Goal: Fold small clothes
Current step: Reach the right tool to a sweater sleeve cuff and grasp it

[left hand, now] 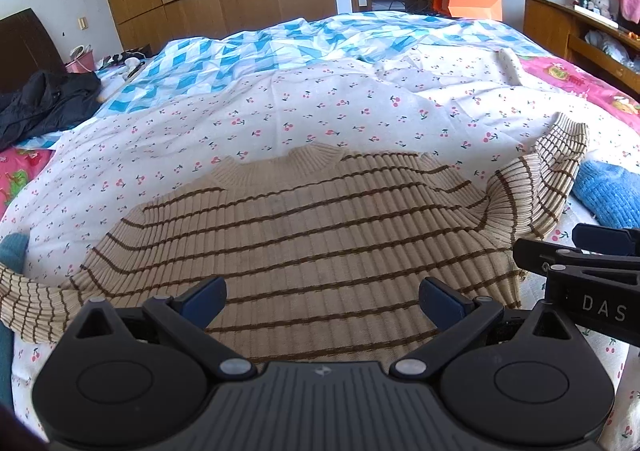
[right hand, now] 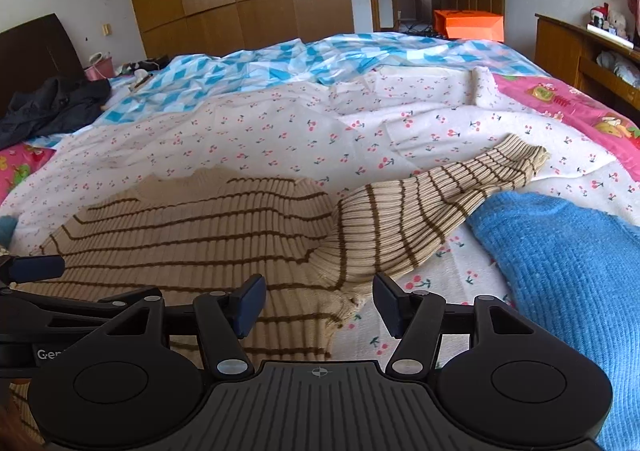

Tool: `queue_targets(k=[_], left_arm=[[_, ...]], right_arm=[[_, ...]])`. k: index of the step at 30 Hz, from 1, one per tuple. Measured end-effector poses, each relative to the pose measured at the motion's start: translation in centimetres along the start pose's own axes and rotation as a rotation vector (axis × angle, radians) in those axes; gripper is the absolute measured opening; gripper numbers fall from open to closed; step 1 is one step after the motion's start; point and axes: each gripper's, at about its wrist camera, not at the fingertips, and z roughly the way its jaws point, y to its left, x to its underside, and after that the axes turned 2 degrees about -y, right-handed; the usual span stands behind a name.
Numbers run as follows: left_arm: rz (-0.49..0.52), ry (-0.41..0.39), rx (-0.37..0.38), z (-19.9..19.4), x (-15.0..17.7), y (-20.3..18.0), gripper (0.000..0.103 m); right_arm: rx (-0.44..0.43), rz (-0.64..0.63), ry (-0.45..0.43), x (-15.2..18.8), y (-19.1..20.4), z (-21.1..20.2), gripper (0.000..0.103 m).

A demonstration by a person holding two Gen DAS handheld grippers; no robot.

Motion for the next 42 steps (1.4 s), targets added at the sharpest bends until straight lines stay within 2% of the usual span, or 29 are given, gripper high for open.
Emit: queue_targets(k=[13, 22, 25, 28, 32, 35, 38, 42], left_arm=[[0.071, 0.005, -0.013, 1.1, -1.1, -2.9, 0.103], [0.101, -0.021, 0.040, 1.9, -3.0, -6.0, 0.103], [0.094, -0.033, 0.063, 1.9, -3.5, -6.6, 0.103], [0.086, -0.042, 0.072, 1.9, -3.9, -7.0, 0.103], [0.069, -0.047, 0.083, 2.0, -3.8, -6.8, 0.103], [0.057, -0.039, 0.081, 2.2, -3.4, -6.4, 0.103], [0.036, -0.013, 0.084, 2.7, -2.8, -5.6, 0.103], [0.022, 0.023, 0.088, 3.2, -1.8, -5.1, 0.103]], right_arm=[[0.013, 0.023, -0.014, -0.2, -2.7, 0.6, 0.059], [0.013, 0.074, -0.026, -1.9, -6.1, 0.7, 0.059], [0.064, 0.124, -0.056, -3.6, -8.8, 1.3, 0.058], [0.129, 0.242, -0.055, -6.0, -13.1, 3.1, 0.058], [0.227, 0.383, -0.022, -8.0, -18.9, 7.2, 0.059], [0.229, 0.523, 0.044, -8.1, -22.3, 10.2, 0.060], [0.204, 0.618, 0.060, -7.7, -23.5, 12.1, 0.062], [0.235, 0.585, 0.055, -7.9, -22.7, 13.1, 0.060]])
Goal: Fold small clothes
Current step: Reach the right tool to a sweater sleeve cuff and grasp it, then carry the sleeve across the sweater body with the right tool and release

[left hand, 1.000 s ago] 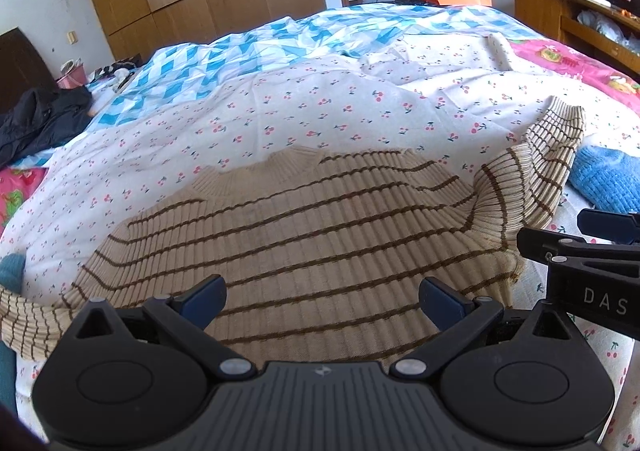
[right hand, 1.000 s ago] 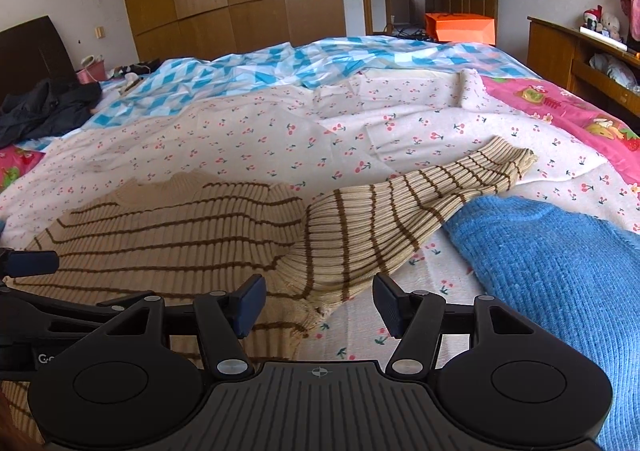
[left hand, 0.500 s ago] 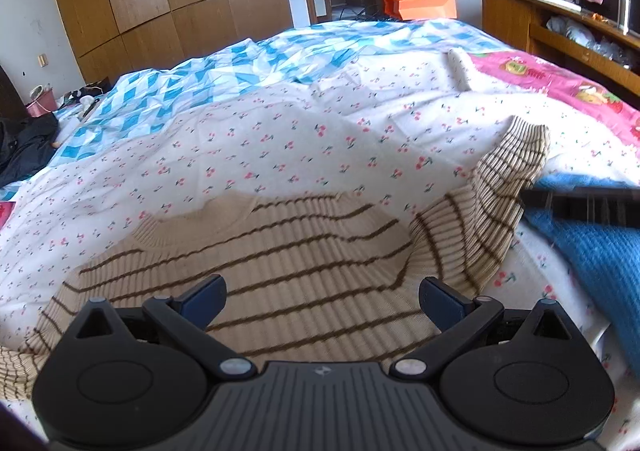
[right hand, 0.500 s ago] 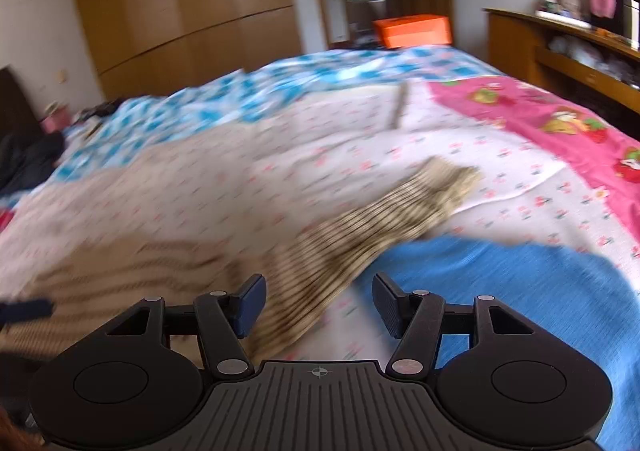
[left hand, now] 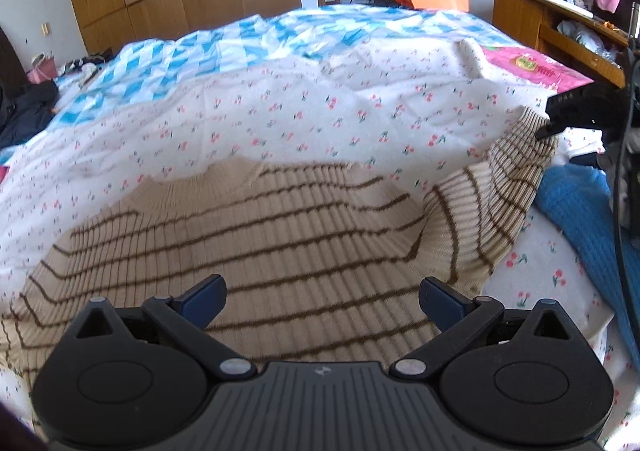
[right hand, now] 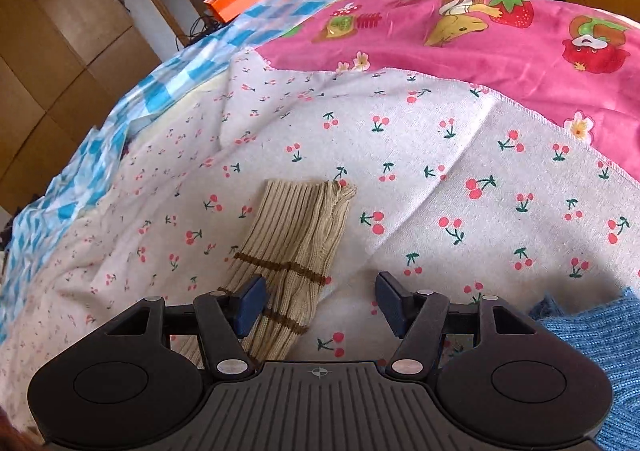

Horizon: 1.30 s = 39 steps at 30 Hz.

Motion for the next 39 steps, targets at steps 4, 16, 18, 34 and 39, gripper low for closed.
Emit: queue_targets(k=[4, 16, 18, 34, 39], left_arm=[[-0.016, 0.006, 0.006, -0.4, 0.5, 0.5, 0.103], [-0.044, -0.038, 0.019, -3.5, 1.2, 2.7, 0.103], [-0.052, -0.048, 0.025, -4.1, 1.3, 3.2, 0.103], [-0.217, -0.072, -0.102, -7.7, 7.6, 15.6, 0.103], [-0.313, -0.088, -0.166, -8.0, 10.0, 19.2, 0.103]], right_arm=[[-0.058, 0.016, 0.027, -0.1, 0.0, -0.3, 0.020], [-0.231, 0.186, -0.169, -1.4, -2.4, -10.4, 0.011], [-0.256, 0.181, -0.201, -1.9, -1.9, -12.5, 0.011], [-0.581, -0.367, -0.063, 10.4, 23.6, -19.4, 0.011], [-0.604, -0.550, 0.121, 19.3, 30.2, -16.1, 0.011]])
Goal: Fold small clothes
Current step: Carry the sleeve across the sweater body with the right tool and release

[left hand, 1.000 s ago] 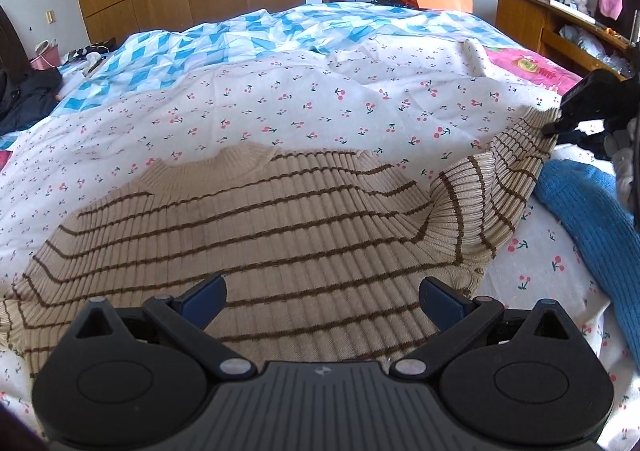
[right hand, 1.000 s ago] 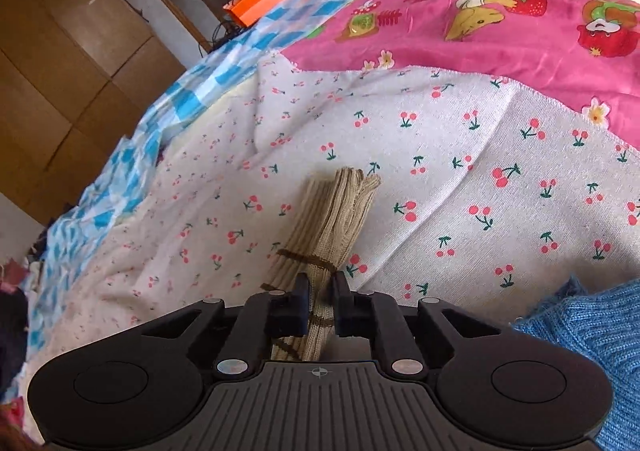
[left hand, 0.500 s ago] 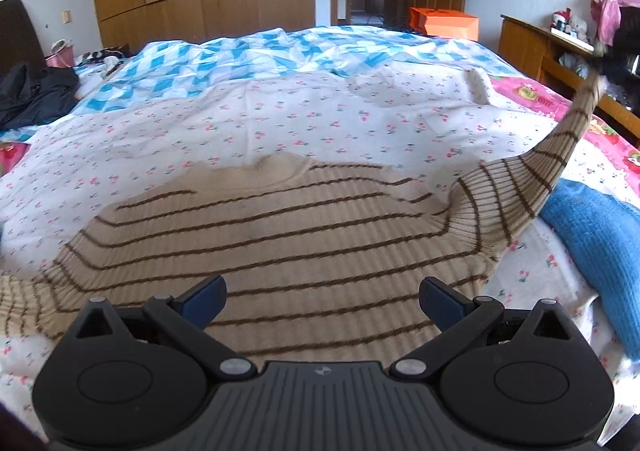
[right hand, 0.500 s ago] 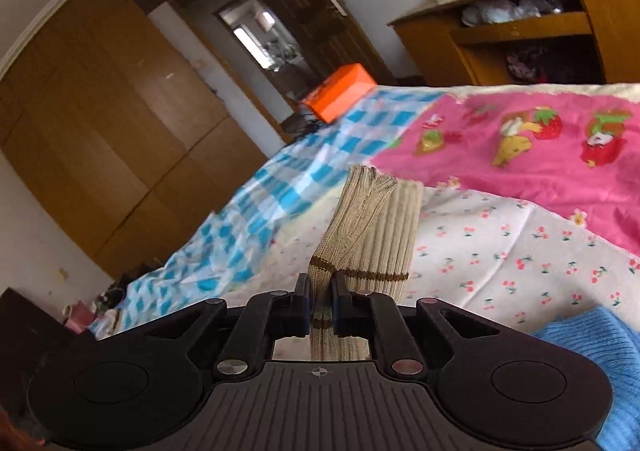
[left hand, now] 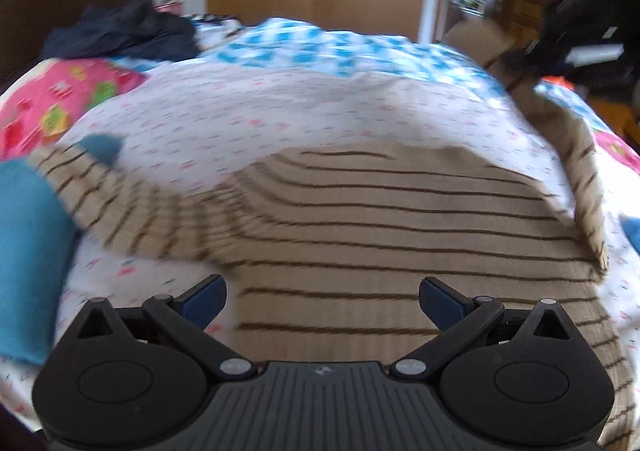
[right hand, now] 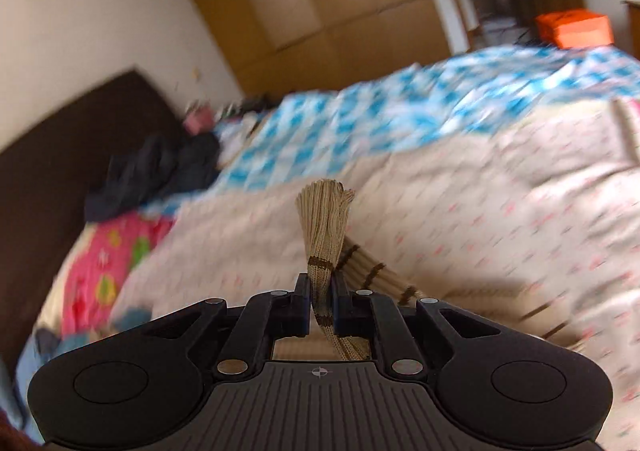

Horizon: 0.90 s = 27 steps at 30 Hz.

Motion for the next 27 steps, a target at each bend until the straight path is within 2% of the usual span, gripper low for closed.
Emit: queue_targets(k=[4, 7, 13, 19, 22, 27], left_arm=[[-0.023, -0.007, -0.040, 0.3, 1.2, 1.7, 0.103], [-0.026, -0.004, -0.041, 0.5, 1.5, 2.3, 0.103], [-0.099, -0.015, -0.018, 0.6, 1.4, 3.8, 0.103], [-0.136, -0.041, -0.056, 0.4, 1.6, 4.7, 0.103], [-0.126, -0.041, -0.052, 0.5, 1.6, 4.7, 0.103], [-0.094, -0.067, -0.059, 0.1, 1.7, 4.2, 0.103]], right_arm=[[-0.047, -0.052, 0.204, 5.1, 3.4, 5.2, 0.014], [-0.047, -0.074, 0.270, 7.6, 4.4, 6.1, 0.015], [-0.031, -0.164, 0.318, 8.5, 5.1, 6.7, 0.016], [0.030, -0.295, 0.329, 9.5, 6.8, 8.2, 0.017], [0.054, -0.286, 0.326, 9.5, 7.1, 8.5, 0.014], [0.013, -0.266, 0.340, 9.4, 7.7, 8.5, 0.014]])
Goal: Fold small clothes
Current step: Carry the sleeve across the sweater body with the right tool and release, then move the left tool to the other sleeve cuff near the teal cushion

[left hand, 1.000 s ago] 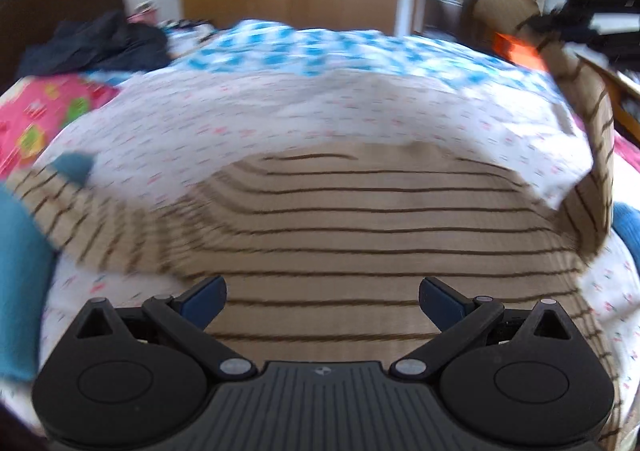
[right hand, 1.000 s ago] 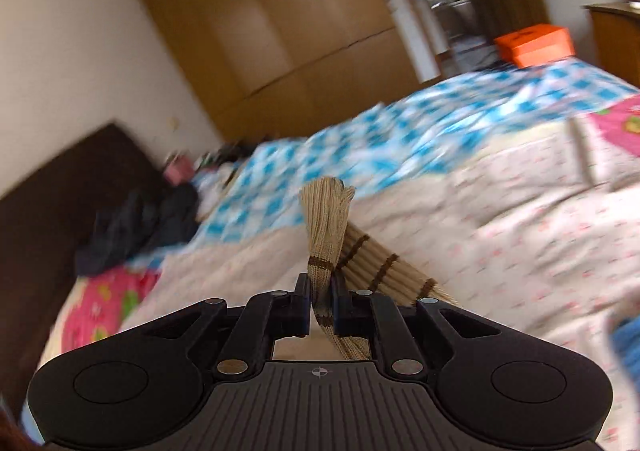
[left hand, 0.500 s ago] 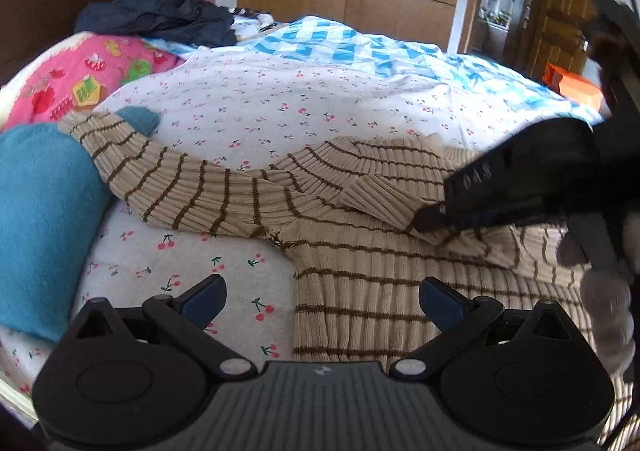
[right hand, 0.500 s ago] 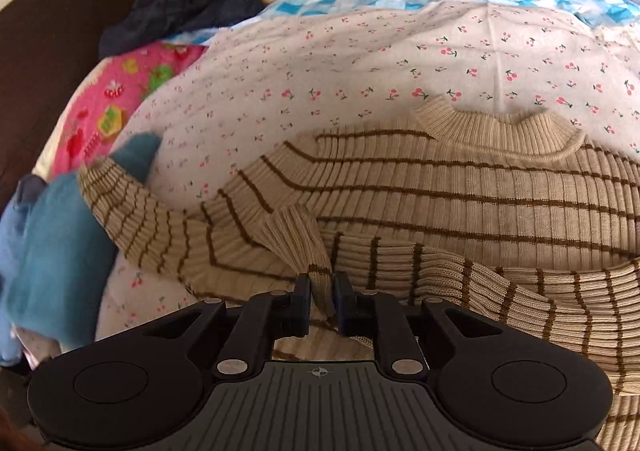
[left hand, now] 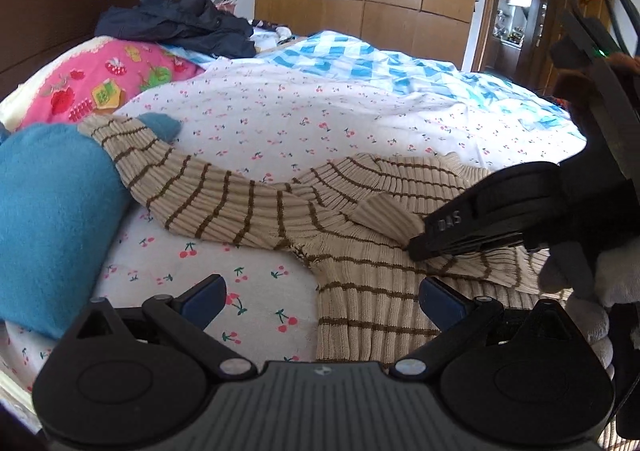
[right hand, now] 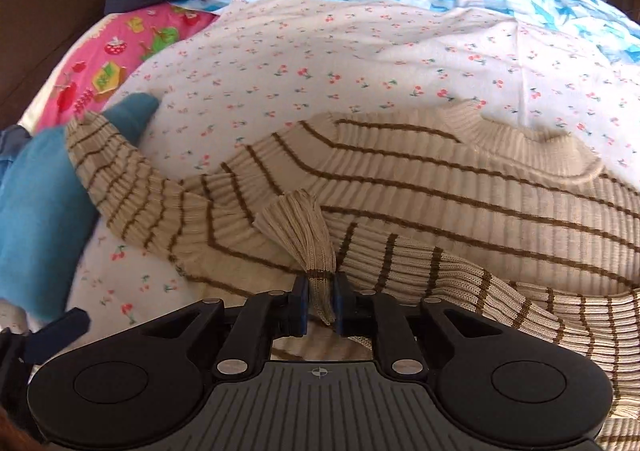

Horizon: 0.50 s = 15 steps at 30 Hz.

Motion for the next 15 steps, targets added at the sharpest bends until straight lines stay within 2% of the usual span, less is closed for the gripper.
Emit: queue_targets(k=[4, 8, 11, 15], left_arm=[[0.003, 0.005, -0.003, 0.1, 0.0, 0.0, 0.103], [0.006, 0.010, -0.010, 0.3, 0.1, -0.1, 0.103], [0.015, 0.012, -0.013, 0.4, 0.2, -0.3, 0.103], [0.036, 0.013, -0.020, 0.5, 0.4, -0.7, 0.103]], right_arm=[[-0.035, -0.016, 0.025, 0.2, 0.3, 0.6, 0.020], [-0.145, 0.094, 0.019, 0.0, -0.8, -0.1, 0.027], [-0.242, 0.137, 0.000, -0.1, -1.2, -1.4, 0.027], [-0.269, 0.161, -0.057, 0.2, -1.8, -3.6, 0.027]])
